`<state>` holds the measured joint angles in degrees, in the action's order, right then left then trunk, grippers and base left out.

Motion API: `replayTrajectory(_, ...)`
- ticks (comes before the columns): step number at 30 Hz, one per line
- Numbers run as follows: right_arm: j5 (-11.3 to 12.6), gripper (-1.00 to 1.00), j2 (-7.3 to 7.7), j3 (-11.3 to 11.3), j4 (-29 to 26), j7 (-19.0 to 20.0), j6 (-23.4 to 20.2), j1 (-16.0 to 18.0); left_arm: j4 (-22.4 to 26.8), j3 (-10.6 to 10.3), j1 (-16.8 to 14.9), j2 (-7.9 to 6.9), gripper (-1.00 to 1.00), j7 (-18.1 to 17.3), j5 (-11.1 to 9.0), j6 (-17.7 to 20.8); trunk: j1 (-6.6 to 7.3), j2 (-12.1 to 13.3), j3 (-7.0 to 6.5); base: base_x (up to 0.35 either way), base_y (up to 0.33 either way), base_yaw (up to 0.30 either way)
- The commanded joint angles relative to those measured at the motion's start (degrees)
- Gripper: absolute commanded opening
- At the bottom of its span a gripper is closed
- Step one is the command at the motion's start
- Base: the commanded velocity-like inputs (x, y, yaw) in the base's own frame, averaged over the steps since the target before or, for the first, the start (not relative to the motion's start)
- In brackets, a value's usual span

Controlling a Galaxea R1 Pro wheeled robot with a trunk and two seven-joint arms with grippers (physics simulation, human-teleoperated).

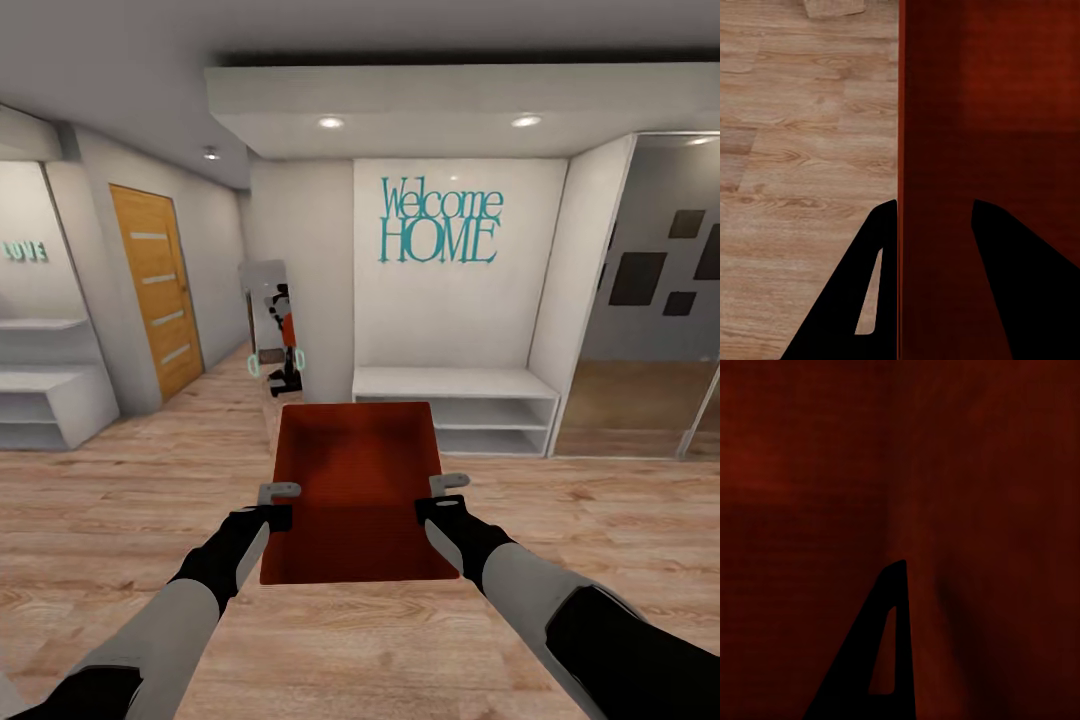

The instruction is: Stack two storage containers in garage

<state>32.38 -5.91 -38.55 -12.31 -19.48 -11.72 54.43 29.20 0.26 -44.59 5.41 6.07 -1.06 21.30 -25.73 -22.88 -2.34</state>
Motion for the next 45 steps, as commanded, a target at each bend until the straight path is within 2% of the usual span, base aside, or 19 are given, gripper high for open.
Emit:
replayTrajectory(1, -1.08, -1.00, 1.12, 0.76, -0.26, -0.39, 1.76, 0.06, -0.02, 0.18, 0.03, -0.07, -1.00, 0.49, -0.35, 0.31, -0.05, -0.04, 0.02, 0.321, 0.000, 0.000)
replayTrajectory(23, -1.09, -1.00, 1.15, 0.83, -0.26, -0.47, 1.79, 0.06, -0.02, 0.22, 0.04, -0.06, -1.00, 0.50, -0.35, 0.32, -0.05, -0.04, 0.04, 0.321, 0.000, 0.007)
replayTrajectory(45, -1.09, -1.00, 1.16, 0.84, -0.26, -0.48, 1.79, 0.06, -0.02, 0.23, 0.03, -0.05, -1.00, 0.50, -0.35, 0.31, -0.05, -0.04, 0.64, 0.321, 0.000, 0.243)
